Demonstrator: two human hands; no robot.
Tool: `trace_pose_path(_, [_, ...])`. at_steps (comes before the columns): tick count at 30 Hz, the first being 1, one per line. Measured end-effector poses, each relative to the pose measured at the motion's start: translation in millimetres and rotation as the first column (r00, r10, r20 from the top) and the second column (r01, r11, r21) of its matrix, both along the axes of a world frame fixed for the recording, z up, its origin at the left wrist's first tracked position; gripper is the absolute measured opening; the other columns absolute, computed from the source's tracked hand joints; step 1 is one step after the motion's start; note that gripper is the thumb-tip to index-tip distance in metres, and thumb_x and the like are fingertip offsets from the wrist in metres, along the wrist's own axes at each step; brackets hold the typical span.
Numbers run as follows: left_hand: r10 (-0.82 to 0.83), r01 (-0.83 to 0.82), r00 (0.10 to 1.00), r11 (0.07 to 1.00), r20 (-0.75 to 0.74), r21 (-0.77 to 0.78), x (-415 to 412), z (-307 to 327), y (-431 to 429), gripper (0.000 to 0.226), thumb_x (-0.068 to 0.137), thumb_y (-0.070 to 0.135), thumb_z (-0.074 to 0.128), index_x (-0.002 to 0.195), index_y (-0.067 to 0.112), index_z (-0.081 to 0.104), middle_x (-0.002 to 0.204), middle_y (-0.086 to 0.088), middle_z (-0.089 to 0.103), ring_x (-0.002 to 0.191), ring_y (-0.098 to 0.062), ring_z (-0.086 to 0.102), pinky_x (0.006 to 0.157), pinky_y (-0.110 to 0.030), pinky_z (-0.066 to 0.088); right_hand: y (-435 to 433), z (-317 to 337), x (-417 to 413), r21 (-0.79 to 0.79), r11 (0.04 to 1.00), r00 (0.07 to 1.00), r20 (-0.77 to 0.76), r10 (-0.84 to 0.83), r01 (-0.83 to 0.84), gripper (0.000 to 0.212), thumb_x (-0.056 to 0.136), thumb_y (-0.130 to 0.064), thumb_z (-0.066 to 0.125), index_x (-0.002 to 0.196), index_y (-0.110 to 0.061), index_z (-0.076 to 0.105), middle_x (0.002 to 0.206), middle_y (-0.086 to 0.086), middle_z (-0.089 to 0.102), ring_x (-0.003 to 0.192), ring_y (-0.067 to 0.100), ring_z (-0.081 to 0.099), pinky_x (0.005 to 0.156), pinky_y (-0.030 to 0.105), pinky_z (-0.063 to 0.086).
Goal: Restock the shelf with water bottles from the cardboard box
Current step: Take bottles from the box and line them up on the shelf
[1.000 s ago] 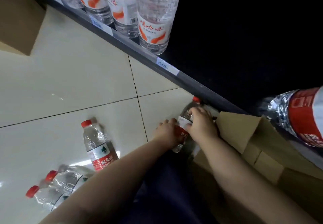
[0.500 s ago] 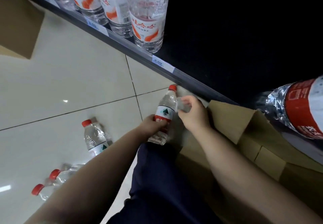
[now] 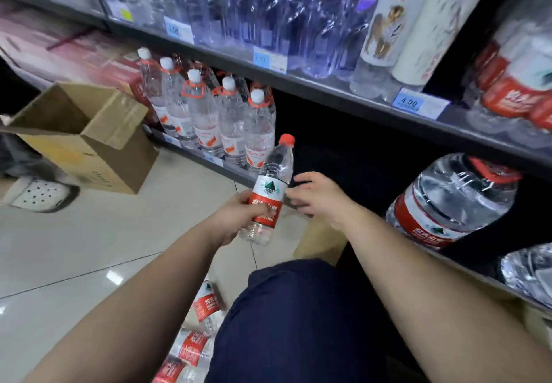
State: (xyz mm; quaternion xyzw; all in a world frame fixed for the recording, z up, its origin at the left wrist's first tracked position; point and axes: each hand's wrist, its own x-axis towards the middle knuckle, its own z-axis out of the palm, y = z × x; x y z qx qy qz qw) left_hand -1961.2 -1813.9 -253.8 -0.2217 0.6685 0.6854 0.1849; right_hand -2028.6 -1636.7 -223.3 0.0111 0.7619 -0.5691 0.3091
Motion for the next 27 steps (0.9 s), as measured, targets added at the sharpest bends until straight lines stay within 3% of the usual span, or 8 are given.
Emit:
trace_pose_path(4, [-0.007,0.008,0.969,1.000,-0.247,0.002,0,90,39,0.030,0.079,0.001,0.073,0.099,0.020,0.064,0.091,-0.002,0.073,0.082,-0.018,0.069,0.075,-0.030,0.054,28,88,29,-0.116,0.992,0.994,-0.100,-0.054,0.042,0.045,0.084,-0.013,0.071,0.125,-0.012,0.051,0.101,0.007,0.066,0.097,0.024,0.066,0.090,0.040,0.055])
trace_pose_path(6, [-0.010,0.008,0.939,1.000,-0.344,-0.008,2,127,63,0.032,0.078,0.003,0.075,0.101,0.021,0.063,0.094,-0.001,0.072,0.082,-0.015,0.069,0.075,-0.029,0.054,47,125,43,-0.149,0.985,0.979,-0.171,-0.114,0.089,0.045,0.084,-0.012,0.071,0.123,-0.013,0.050,0.106,0.009,0.066,0.103,0.027,0.066,0.094,0.044,0.052])
trace_pose_path(9, [0.006,0.003,0.895,1.000,-0.446,0.020,8,170,99,0.042,0.077,0.002,0.075,0.114,0.016,0.061,0.096,-0.002,0.072,0.076,-0.010,0.070,0.059,-0.021,0.053,75,163,60,-0.215,0.963,0.949,-0.237,-0.210,0.160,0.040,0.084,-0.013,0.071,0.119,-0.016,0.052,0.110,0.010,0.068,0.100,0.024,0.068,0.091,0.044,0.054])
trace_pose_path(10, [0.015,0.002,0.882,0.999,-0.471,0.037,11,181,111,0.044,0.077,0.000,0.075,0.116,0.014,0.060,0.097,-0.004,0.072,0.077,-0.012,0.070,0.060,-0.023,0.055,84,171,64,-0.238,0.954,0.937,-0.252,-0.241,0.181,0.039,0.083,-0.014,0.071,0.119,-0.018,0.053,0.111,0.008,0.068,0.100,0.022,0.068,0.090,0.045,0.055])
trace_pose_path(14, [0.027,0.028,0.844,0.995,-0.535,0.095,25,205,160,0.048,0.074,0.001,0.076,0.117,0.015,0.062,0.103,-0.011,0.073,0.088,-0.021,0.071,0.077,-0.032,0.058,117,196,85,-0.299,0.915,0.877,-0.314,-0.363,0.271,0.033,0.086,-0.013,0.067,0.114,-0.026,0.053,0.111,0.002,0.068,0.102,0.019,0.067,0.082,0.039,0.056])
trace_pose_path(18, [-0.020,0.103,0.831,0.988,-0.555,0.118,31,207,196,0.044,0.075,0.001,0.076,0.115,0.017,0.065,0.103,-0.013,0.074,0.092,-0.026,0.071,0.077,-0.034,0.059,143,198,97,-0.285,0.896,0.828,-0.359,-0.430,0.341,0.040,0.086,-0.016,0.067,0.121,-0.029,0.052,0.107,-0.001,0.069,0.098,0.016,0.068,0.089,0.043,0.055])
trace_pose_path(21, [-0.055,0.149,0.816,0.982,-0.576,0.117,27,207,210,0.043,0.076,0.000,0.075,0.113,0.021,0.067,0.099,-0.008,0.075,0.090,-0.021,0.072,0.071,-0.028,0.059,153,196,94,-0.299,0.875,0.780,-0.403,-0.478,0.381,0.046,0.083,-0.014,0.072,0.121,-0.030,0.053,0.103,-0.001,0.071,0.095,0.016,0.069,0.089,0.043,0.056])
trace_pose_path(27, [-0.126,0.157,0.753,0.988,-0.646,-0.010,-28,236,214,0.058,0.070,-0.007,0.076,0.119,0.018,0.059,0.106,-0.003,0.072,0.095,-0.013,0.069,0.074,-0.021,0.057,154,223,46,-0.284,0.872,0.710,-0.506,-0.490,0.399,0.052,0.080,-0.012,0.072,0.122,-0.035,0.052,0.105,-0.007,0.067,0.097,0.010,0.065,0.076,0.026,0.054])
